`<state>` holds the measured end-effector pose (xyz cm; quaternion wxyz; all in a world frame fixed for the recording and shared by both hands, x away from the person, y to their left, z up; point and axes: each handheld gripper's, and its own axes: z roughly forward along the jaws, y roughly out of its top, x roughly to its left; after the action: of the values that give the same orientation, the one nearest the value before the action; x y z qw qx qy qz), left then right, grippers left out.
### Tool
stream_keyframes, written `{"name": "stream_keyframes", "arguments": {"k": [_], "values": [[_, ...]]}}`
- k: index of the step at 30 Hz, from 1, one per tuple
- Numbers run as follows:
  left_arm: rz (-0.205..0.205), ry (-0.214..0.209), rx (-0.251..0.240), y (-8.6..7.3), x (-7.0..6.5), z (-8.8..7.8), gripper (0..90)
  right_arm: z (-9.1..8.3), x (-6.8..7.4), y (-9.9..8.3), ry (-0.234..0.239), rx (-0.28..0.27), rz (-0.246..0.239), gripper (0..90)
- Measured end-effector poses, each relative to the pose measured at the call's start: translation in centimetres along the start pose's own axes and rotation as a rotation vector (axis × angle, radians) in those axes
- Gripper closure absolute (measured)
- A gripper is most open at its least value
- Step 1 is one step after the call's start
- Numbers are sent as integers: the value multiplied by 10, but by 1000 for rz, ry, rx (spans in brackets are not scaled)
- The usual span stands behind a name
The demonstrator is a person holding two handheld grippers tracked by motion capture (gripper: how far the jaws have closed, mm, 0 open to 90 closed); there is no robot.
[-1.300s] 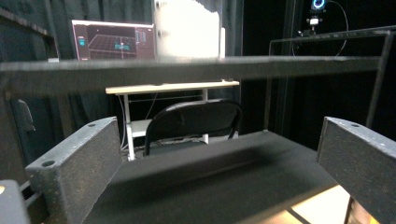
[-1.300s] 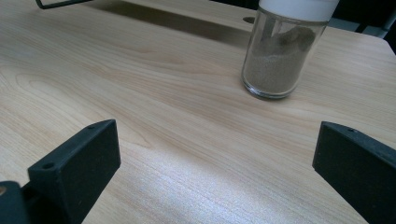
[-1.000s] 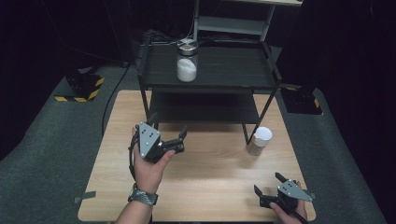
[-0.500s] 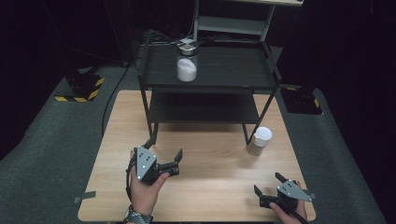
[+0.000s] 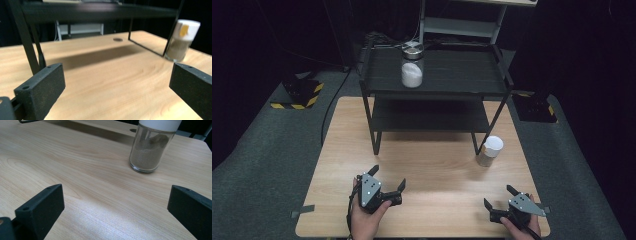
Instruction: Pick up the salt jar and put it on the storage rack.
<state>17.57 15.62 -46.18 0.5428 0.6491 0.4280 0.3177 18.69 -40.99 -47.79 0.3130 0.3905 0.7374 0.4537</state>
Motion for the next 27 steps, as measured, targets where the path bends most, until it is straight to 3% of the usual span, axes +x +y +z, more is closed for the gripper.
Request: {"name": "stream_keyframes", "arguments": {"k": [5, 11, 18, 24, 27], "values": [[-10, -8, 72, -10, -2, 1, 4, 0, 0, 1, 0, 3, 0, 7], [-2, -7, 124, -13, -2, 5, 4, 0, 1, 1, 0, 4, -4, 6], [53, -10, 192, -19, -6, 13, 4, 0, 0, 0, 2, 1, 0, 6], [53, -13, 197, -20, -5, 15, 5, 1, -1, 2, 3, 11, 9, 6], [80, -11, 200, -19, -8, 14, 4, 3, 0, 3, -1, 14, 9, 6]]}}
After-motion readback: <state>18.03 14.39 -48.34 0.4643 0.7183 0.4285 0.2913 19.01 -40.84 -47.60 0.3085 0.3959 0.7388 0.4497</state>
